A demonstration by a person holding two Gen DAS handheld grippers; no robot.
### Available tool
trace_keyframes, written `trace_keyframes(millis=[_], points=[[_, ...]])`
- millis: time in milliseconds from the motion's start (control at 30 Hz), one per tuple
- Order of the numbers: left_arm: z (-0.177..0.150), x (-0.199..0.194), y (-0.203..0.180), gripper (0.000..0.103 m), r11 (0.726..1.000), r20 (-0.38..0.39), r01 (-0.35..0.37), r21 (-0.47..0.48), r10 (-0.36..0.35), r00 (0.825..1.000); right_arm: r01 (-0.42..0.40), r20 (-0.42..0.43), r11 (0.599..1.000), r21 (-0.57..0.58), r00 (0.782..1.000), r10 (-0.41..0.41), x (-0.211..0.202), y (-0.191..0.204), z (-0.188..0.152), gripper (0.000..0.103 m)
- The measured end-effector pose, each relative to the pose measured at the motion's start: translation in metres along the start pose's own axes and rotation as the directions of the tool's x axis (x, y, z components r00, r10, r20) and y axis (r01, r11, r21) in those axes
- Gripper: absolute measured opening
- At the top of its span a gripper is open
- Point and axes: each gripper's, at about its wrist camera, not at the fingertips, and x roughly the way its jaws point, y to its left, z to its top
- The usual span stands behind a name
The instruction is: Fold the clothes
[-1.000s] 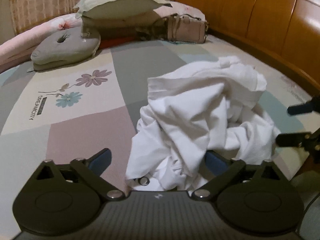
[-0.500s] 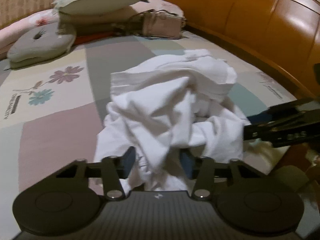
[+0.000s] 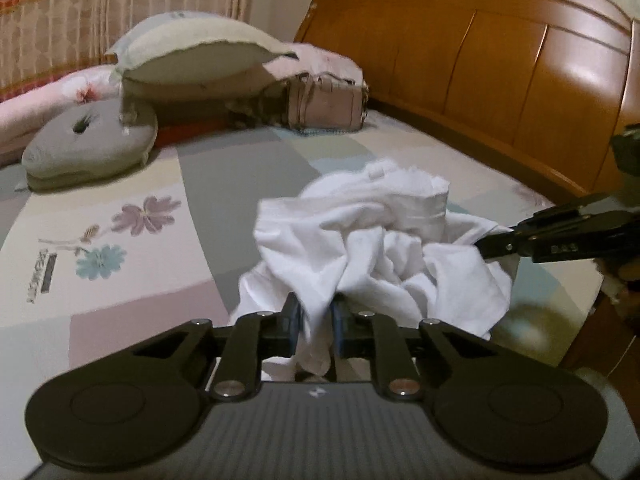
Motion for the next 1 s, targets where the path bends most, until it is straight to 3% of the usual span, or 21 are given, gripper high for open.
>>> trace_keyframes(millis=[133,300,400,433,700,867,1000], points=[[0.007,-0.005,0.012,0.015,1.0,0.017,0.021,0.002,-0.021,1.0,0.038,0.001,0.999,-0.039,0.999,-0.038,0.007,-0.007,0.008,0.016],[0.008,0.013,0.021,0.015,0.995,-0.033,0.095,-0.037,-0.096,0.995,0.017,-0.007,0.998,-0.057,1.0,-0.017,0.016,-0.006,0.011,0.016],[0.008,0.022,0.024,0.011,0.994,-0.036,0.101,-0.038,-0.102,0.994,0.004,-0.02,0.998,-0.062,1.0,-0.005,0.023,-0.006,0.012,0.016],[0.009,0.024,0.025,0.005,0.995,-0.032,0.094,-0.032,-0.095,0.995,0.004,-0.024,0.998,-0.068,1.0,-0.006,0.025,-0.006,0.012,0.016],[0.06,0.042,0.064,0.004,0.998,0.022,-0.052,0.04,0.051,0.998,0.085,-0.043,0.985,-0.151,0.995,-0.092,0.044,-0.019,0.037,0.015],[0.091,0.084,0.093,0.004,0.993,-0.034,-0.112,0.022,0.113,0.993,0.166,-0.054,0.957,-0.238,0.981,-0.184,0.079,-0.026,0.066,0.015],[0.102,0.119,0.108,0.004,0.981,-0.077,-0.181,0.075,0.187,0.979,0.236,-0.046,0.927,-0.29,0.964,-0.26,0.106,-0.036,0.085,0.015]])
